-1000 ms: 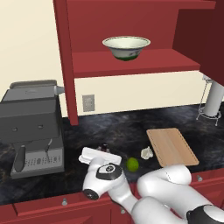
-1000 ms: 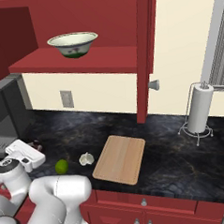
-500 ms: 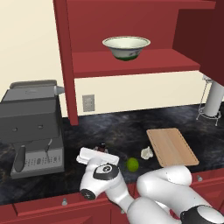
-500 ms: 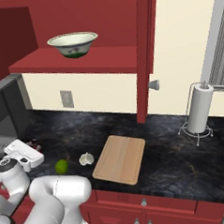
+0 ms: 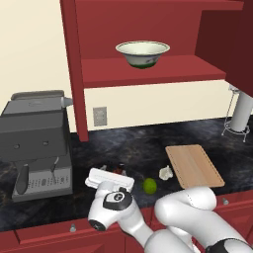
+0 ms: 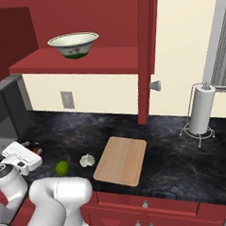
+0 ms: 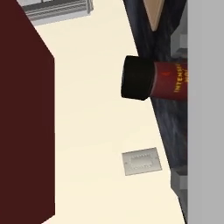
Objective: Open the cabinet. Place the bowl and condiment on the counter. Then place the lime and garlic on the cutting board.
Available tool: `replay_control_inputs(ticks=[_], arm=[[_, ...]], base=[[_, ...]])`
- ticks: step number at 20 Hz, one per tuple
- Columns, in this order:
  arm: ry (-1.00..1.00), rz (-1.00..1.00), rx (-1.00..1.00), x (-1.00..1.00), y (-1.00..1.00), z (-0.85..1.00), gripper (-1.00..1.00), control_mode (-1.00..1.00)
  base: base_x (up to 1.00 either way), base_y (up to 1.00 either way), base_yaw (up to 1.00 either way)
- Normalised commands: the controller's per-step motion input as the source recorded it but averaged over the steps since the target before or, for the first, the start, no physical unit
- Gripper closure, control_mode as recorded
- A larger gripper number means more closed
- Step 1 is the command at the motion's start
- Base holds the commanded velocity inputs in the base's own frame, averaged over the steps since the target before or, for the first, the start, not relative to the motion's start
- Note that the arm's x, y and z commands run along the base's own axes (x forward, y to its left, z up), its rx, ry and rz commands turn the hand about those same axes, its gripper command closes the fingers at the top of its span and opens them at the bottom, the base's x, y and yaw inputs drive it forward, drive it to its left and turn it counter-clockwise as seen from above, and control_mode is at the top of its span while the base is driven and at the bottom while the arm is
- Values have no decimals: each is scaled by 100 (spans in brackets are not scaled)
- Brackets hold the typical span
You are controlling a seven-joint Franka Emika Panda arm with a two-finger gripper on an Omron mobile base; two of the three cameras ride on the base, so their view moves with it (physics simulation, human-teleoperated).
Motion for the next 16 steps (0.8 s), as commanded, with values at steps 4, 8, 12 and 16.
replay_control_inputs(ticks=[4,8,12,16], arm=[[-4,-4,0,1,3,2,-100,-100],[-2,-3,0,0,5,1,-100,-100],[0,-1,0,0,3,0,-100,-100],[0,-1,0,0,0,0,-100,-100]], base=[[0,0,0],[0,0,0],[0,0,0],[0,0,0]])
